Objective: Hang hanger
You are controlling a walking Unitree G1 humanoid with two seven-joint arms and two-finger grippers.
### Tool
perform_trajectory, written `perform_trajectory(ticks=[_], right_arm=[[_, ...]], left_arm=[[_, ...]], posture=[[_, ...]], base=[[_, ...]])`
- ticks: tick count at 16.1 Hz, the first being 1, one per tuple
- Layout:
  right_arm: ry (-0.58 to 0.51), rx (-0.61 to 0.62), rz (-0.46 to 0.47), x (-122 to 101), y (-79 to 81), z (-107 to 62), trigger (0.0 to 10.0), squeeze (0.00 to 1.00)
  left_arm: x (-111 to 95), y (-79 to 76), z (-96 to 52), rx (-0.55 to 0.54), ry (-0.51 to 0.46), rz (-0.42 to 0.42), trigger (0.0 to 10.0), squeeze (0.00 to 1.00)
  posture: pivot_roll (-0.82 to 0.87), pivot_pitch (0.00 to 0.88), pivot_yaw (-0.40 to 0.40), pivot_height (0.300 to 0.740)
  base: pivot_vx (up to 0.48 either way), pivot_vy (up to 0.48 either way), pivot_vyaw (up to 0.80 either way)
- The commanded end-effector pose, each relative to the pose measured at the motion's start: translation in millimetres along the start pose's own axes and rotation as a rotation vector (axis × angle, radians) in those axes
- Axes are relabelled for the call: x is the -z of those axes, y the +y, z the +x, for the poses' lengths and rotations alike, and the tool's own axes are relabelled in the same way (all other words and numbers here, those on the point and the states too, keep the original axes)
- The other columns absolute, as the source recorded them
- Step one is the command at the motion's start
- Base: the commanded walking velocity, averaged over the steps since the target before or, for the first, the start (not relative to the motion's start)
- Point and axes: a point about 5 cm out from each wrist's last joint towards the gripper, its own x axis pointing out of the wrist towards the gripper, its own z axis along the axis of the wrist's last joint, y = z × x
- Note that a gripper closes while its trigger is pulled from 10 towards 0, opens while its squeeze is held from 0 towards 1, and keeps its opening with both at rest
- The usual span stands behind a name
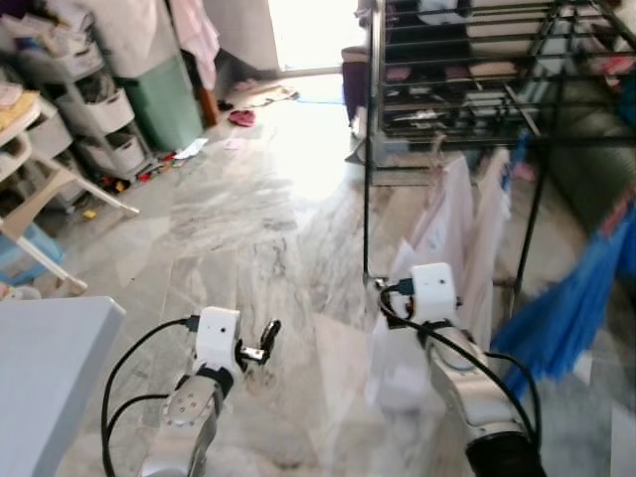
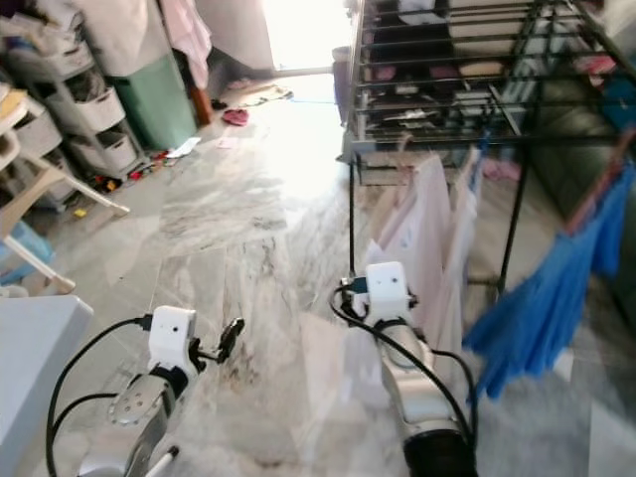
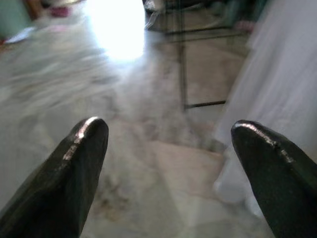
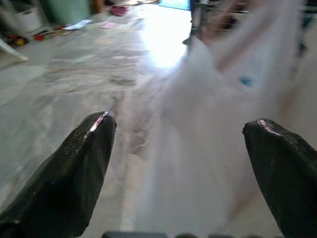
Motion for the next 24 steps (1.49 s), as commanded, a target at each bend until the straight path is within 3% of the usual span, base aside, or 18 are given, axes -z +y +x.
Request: perform_trajectory(ticks=[1,5,10,14,24], right_arm=[[-0.031,0.003,0.008,-6,2.1,-1.0,10.0,0.00],[0.001,0.061,0.003,6,-10.2,-13.4,10.0,0.00],[0.021,0.077,-0.014,14,-16.2,-23.8,10.0,0.00],[-0.027,0.037,-0.048,3,-4.4,-20.4,10.0,0.00],[-0.039,0.075,-0.118,-6,-14.6,-13.7,10.0,0.00]], left_arm=[[-1,6.0,-1.2,-0.006,0.002,0.018,10.0,0.00],[3,7.0,-4.6,-0.013,0.006,0.038,10.0,0.00],[3,5.7,-7.4,-0.012,-0.009,-0.006,10.0,0.00],[-7,-1.9,0.2,0.009,-0.051,-0.021,10.0,0.00],[-9,-9.3,6.8,0.009,-0.069,-0.047,10.0,0.00]], posture=[[-0.12,0.000,0.128,0.740],[-0.13,0.000,0.128,0.740],[-0.14,0.000,0.127,0.740],[-0.15,0.000,0.138,0.740],[-0.16,0.000,0.089,0.740]], base=[[0.000,0.379,0.00],[0.000,0.068,0.00],[0.000,0.000,0.00],[0.203,0.000,0.00],[0.326,0.000,0.00]])
